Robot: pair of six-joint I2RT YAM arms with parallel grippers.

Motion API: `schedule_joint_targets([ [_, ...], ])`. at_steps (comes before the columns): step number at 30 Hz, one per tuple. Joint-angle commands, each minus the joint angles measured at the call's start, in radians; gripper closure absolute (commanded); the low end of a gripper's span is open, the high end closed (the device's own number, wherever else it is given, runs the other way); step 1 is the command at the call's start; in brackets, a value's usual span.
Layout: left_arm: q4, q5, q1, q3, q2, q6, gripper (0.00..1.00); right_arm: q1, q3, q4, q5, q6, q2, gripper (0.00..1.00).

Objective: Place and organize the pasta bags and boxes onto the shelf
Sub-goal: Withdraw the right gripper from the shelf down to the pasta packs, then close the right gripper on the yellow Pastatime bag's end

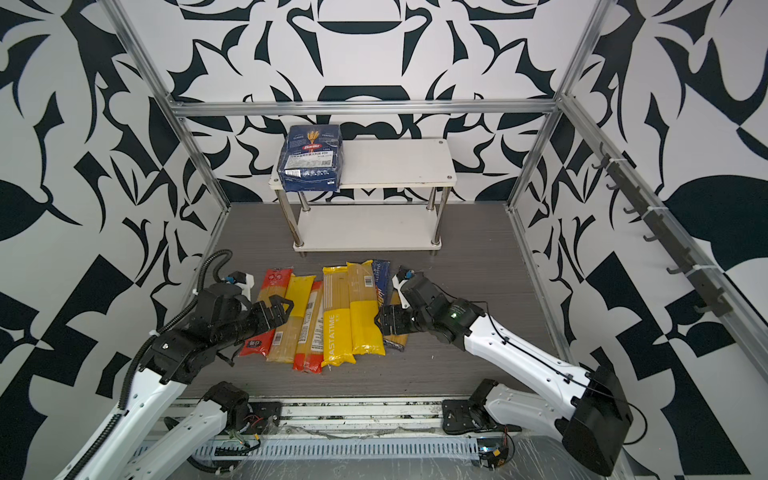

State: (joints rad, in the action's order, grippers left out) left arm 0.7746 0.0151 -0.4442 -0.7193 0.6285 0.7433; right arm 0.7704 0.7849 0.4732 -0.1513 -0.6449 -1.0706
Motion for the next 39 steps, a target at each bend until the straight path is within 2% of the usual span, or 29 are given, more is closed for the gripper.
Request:
schedule_joint_targets([
  [1,-0.054,-0.058,-0.004,0.089,-0.055,0.104,0.01,0.015,-0.039,-0.104,0.046,-0.025,0.004,0.12],
  [8,-0.141,-0.067,-0.080,0.204,-0.051,0.151,0.02,0.033,-0.083,-0.181,0.051,-0.026,-0.073,0.11],
  [14,-0.222,-0.018,-0.197,0.215,0.034,0.150,0.02,0.058,-0.092,-0.273,0.047,-0.043,-0.178,0.11],
  [19,-0.281,0.001,-0.255,0.212,0.091,0.149,0.01,0.103,-0.042,-0.275,0.084,-0.036,-0.281,0.12],
  [26,-0.302,-0.004,-0.274,0.205,0.071,0.147,0.01,0.150,0.027,-0.277,0.123,-0.036,-0.391,0.12],
  [39,-0.216,0.024,-0.274,0.197,-0.030,0.127,0.01,0.220,0.139,-0.222,0.191,-0.059,-0.570,0.16],
])
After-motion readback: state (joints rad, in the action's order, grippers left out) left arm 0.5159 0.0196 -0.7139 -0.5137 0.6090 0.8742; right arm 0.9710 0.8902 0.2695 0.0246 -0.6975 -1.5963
